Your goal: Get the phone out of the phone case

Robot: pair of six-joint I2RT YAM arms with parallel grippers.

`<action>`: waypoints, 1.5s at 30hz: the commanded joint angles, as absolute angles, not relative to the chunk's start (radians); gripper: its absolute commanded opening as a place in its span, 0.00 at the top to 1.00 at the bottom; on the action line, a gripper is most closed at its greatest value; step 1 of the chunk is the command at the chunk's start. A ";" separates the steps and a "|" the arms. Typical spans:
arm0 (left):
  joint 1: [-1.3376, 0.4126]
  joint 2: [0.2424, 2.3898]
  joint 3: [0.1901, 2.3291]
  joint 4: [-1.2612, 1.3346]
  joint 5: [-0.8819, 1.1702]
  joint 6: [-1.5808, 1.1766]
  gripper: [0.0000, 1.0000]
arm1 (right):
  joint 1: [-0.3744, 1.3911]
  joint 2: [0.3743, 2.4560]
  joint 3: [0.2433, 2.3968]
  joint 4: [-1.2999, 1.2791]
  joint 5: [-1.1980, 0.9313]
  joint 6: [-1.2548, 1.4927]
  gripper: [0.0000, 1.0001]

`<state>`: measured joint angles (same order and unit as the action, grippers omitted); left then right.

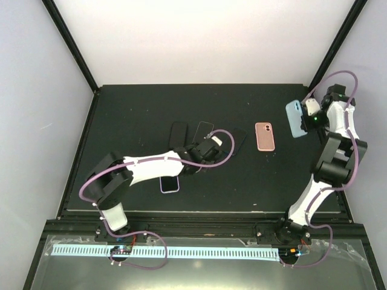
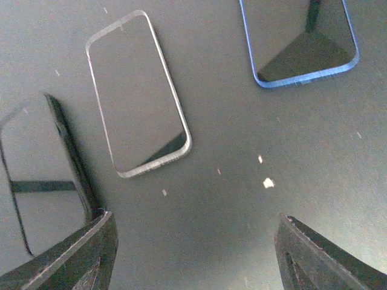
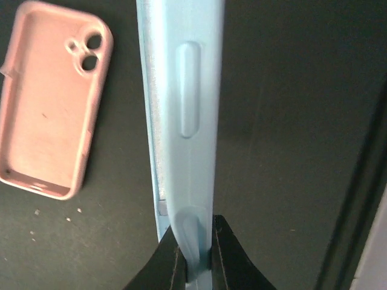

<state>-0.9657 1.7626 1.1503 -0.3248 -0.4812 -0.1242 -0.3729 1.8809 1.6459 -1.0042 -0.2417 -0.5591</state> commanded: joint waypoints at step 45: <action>-0.793 1.561 1.004 -0.422 -0.397 -0.398 0.03 | -0.343 1.819 1.494 -0.994 -0.183 -0.441 0.43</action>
<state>-0.8616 1.5749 0.9569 -0.3588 -0.3832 -0.3527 -0.3759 1.9743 1.6009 -1.1595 -0.3073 -0.4400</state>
